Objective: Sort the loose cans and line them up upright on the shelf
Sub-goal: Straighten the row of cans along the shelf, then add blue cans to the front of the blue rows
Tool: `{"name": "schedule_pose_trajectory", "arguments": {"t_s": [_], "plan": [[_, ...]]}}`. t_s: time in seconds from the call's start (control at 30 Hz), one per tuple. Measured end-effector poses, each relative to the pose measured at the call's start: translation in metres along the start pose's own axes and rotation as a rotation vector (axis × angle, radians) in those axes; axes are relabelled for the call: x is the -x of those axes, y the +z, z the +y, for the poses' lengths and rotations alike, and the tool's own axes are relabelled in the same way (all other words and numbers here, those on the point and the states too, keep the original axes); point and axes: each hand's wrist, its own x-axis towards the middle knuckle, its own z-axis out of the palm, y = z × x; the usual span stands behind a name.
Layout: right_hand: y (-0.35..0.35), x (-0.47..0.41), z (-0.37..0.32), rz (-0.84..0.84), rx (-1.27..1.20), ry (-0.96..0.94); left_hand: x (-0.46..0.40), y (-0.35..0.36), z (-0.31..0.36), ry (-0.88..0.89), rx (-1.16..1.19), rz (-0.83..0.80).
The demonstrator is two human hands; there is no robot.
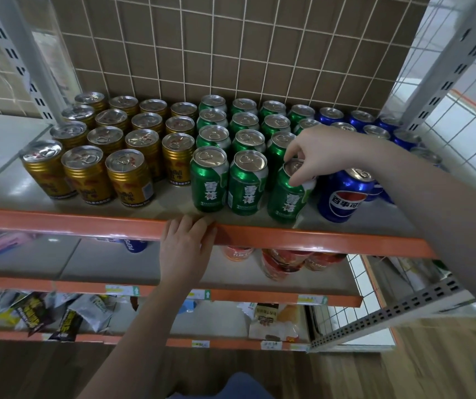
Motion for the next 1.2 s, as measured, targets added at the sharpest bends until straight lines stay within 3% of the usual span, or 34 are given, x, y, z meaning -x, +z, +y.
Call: {"name": "schedule_pose_trajectory", "arguments": {"t_s": [0.9, 0.97, 1.1, 1.2], "plan": [[0.012, -0.004, 0.010, 0.095, 0.019, -0.064, 0.000, -0.009, 0.007, -0.019, -0.004, 0.004], [0.017, 0.006, 0.007, 0.204, -0.010, -0.043, 0.002, -0.015, 0.012, -0.047, -0.003, 0.006], [0.048, 0.030, -0.009, 0.656, -0.196, -0.035, 0.012, -0.031, 0.016, -0.163, -0.080, 0.090], [0.084, 0.037, -0.035, 0.868, -0.223, -0.043, 0.025, -0.050, 0.009, -0.294, -0.119, 0.107]]}}
